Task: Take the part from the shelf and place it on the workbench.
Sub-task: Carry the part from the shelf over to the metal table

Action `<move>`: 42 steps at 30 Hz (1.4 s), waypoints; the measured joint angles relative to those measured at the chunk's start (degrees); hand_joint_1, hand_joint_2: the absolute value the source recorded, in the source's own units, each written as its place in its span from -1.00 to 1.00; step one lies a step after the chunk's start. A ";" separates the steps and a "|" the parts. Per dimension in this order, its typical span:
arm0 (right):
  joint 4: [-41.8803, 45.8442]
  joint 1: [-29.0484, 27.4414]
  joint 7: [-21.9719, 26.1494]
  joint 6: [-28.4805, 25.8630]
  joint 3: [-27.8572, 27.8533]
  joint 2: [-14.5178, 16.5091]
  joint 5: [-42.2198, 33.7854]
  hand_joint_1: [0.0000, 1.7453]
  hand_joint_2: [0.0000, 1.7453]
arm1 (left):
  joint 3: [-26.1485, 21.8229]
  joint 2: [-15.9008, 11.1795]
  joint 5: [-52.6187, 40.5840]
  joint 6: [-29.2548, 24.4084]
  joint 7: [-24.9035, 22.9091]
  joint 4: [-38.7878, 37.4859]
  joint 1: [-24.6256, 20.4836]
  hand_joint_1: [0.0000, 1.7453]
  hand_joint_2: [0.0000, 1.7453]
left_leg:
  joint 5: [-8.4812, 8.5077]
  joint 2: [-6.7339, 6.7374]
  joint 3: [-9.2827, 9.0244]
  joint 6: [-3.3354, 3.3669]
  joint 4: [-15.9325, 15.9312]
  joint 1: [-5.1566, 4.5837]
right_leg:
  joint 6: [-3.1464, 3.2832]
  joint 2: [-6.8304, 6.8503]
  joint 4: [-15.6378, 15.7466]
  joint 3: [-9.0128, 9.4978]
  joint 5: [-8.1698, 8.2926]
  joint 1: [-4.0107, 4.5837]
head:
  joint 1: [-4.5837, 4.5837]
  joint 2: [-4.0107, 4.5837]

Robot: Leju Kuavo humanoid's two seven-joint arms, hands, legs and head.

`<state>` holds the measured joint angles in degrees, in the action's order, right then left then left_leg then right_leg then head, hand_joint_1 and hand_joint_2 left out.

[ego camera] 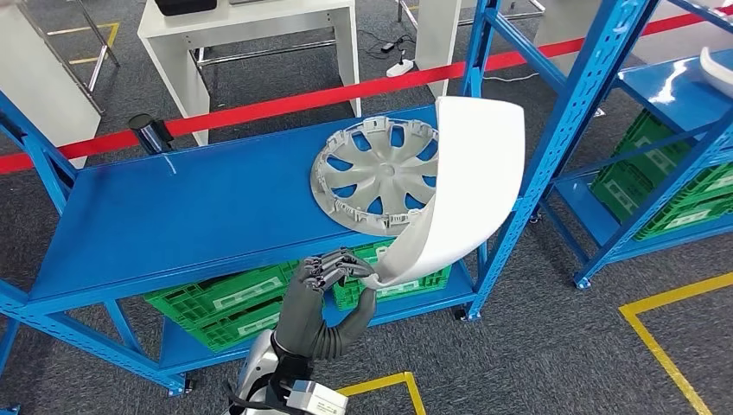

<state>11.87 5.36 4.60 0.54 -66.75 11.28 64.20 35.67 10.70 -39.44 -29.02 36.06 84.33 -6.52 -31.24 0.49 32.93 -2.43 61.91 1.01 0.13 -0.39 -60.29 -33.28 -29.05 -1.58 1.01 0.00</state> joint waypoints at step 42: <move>0.00 -0.07 0.93 0.01 0.00 0.22 -0.10 -1.00 -1.00 | 0.88 -0.37 -3.25 -1.27 -1.77 -1.83 -1.84 1.00 1.00 | 2.26 -0.20 -1.98 3.52 -3.23 -1.78 | -2.33 0.19 1.72 -0.38 2.57 0.21 | 0.48 -0.01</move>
<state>11.87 5.29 5.53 0.55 -66.75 11.50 64.10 36.55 10.34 -42.68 -30.29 34.30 82.50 -8.37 -28.97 0.29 30.96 1.09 58.68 -0.77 -2.19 -0.20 -58.57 -33.66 -26.49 -1.37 1.49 -0.01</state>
